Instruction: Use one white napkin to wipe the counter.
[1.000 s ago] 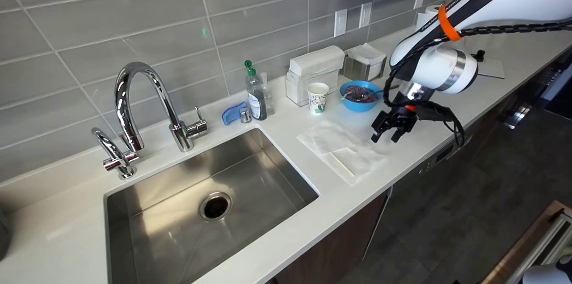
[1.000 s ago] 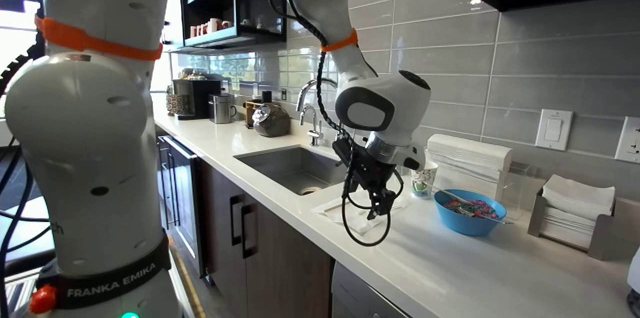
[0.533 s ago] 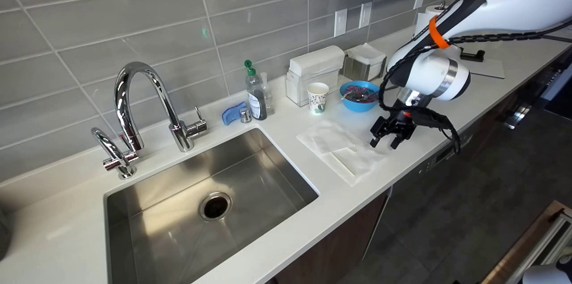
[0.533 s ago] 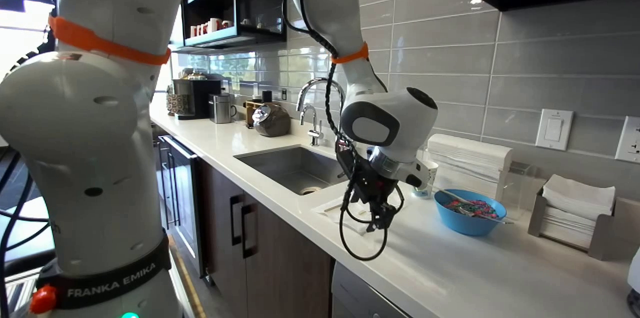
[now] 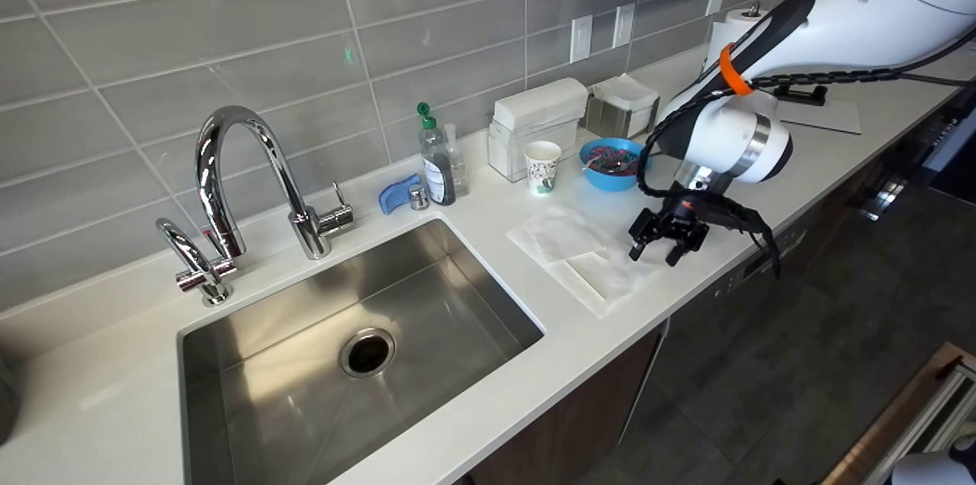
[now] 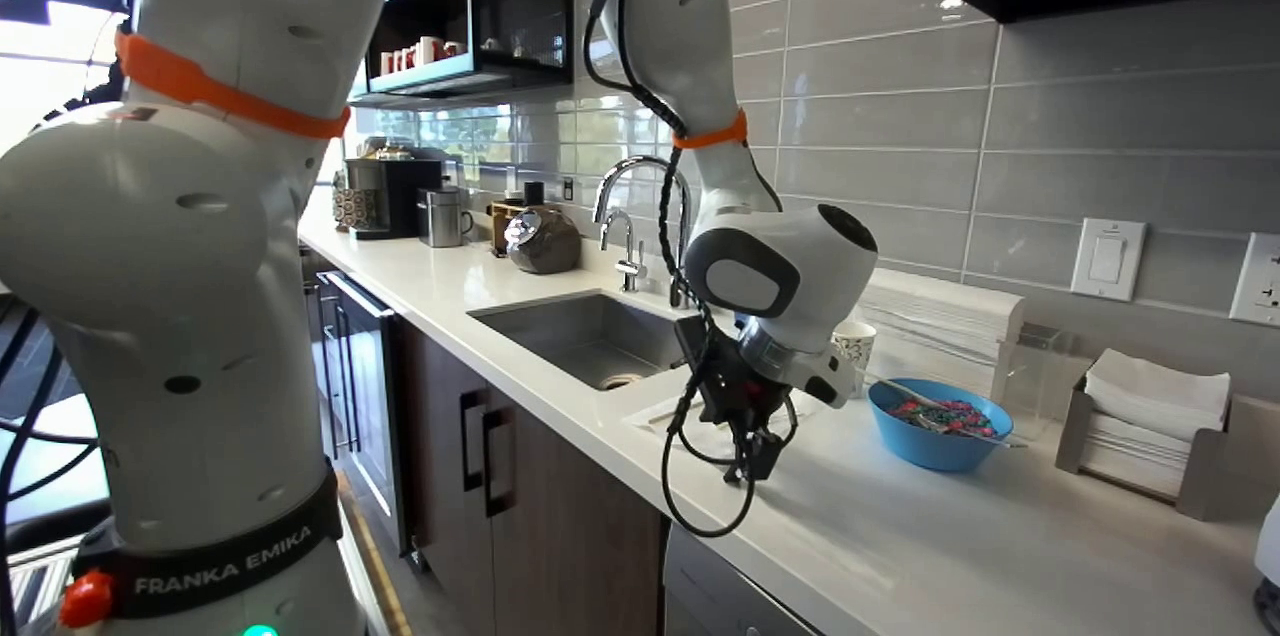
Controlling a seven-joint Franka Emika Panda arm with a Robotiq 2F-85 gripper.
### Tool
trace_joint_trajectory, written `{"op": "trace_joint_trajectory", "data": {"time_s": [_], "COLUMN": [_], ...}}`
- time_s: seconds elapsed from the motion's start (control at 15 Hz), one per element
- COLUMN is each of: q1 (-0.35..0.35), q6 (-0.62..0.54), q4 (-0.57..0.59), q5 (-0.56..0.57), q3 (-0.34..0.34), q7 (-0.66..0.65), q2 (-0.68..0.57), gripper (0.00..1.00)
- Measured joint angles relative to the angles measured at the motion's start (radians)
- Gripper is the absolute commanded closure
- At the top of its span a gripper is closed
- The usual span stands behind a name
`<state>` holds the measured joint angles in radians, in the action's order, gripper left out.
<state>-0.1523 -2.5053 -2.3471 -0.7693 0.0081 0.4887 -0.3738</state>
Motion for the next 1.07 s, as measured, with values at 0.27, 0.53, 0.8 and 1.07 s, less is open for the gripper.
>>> {"op": "trace_joint_trajectory", "data": {"time_s": [0.27, 0.53, 0.8, 1.07], "q1": [-0.006, -0.009, -0.008, -0.004], "q6": [0.003, 0.021, 0.057, 0.08], "q4": [0.007, 0.015, 0.02, 0.02], "q5": [0.0, 0.001, 0.006, 0.007], "q3": [0.002, 0.003, 0.01, 0.018], "q7": [-0.023, -0.036, -0.045, -0.05], "q2": [-0.002, -0.002, -0.002, -0.002], "gripper": [0.36, 0.39, 0.49, 0.82]}}
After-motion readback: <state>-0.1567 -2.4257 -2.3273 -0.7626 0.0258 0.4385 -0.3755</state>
